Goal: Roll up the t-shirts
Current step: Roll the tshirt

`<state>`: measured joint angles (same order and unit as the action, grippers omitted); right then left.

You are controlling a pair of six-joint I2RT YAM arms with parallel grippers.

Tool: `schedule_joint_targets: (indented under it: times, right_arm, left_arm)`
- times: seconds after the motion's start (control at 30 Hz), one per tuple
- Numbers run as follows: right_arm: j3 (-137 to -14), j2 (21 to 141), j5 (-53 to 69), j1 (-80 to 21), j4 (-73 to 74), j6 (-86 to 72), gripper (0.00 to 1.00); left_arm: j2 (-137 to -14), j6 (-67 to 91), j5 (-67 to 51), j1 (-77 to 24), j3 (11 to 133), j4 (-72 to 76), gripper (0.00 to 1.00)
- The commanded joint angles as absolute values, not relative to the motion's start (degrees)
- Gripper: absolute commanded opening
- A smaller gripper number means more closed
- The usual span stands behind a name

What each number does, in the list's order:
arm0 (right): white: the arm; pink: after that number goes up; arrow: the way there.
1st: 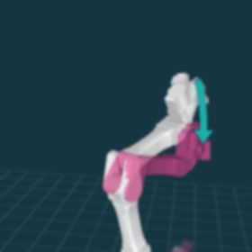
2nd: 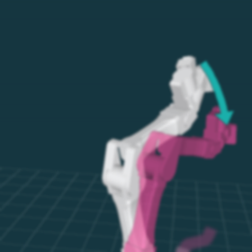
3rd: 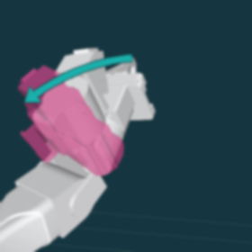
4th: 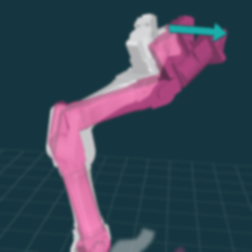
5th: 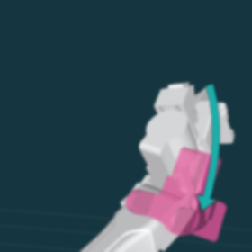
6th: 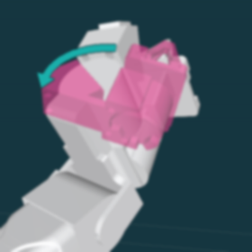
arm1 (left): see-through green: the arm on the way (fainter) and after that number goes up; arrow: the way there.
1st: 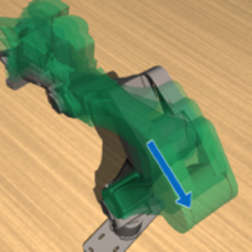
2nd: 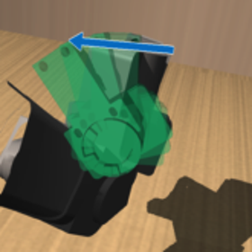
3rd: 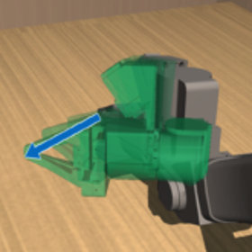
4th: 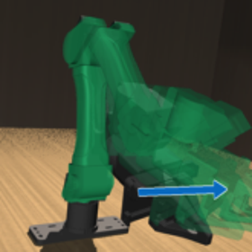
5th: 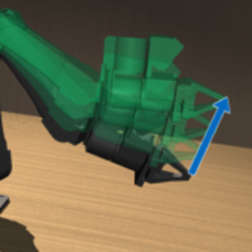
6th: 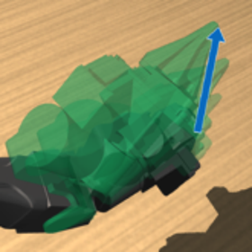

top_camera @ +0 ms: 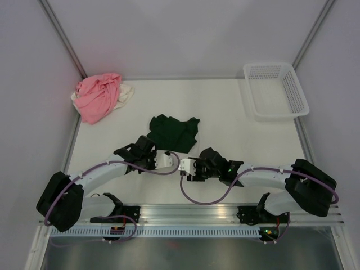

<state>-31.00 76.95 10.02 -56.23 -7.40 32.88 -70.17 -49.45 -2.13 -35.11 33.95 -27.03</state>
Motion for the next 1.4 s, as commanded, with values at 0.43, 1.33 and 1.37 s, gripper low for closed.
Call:
schedule_joint_targets:
  times: [0.43, 1.33, 1.37]
  right_arm:
    - [-36.30, 83.59, 4.11, -57.92, -3.36, 36.74, 0.00]
    - [-51.06, 88.41, 46.51, -37.10, 22.43, 29.90, 0.00]
    - [-50.98, 88.85, 46.23, -36.48, 21.11, 28.84, 0.00]
  left_arm:
    - [-69.26, -48.78, -12.30, -31.03, 40.59, -36.81, 0.02]
    - [-97.98, -61.18, -34.45, -16.44, 69.16, -79.19, 0.13]
    - [-99.56, -61.08, -34.37, -16.00, 70.04, -79.45, 0.14]
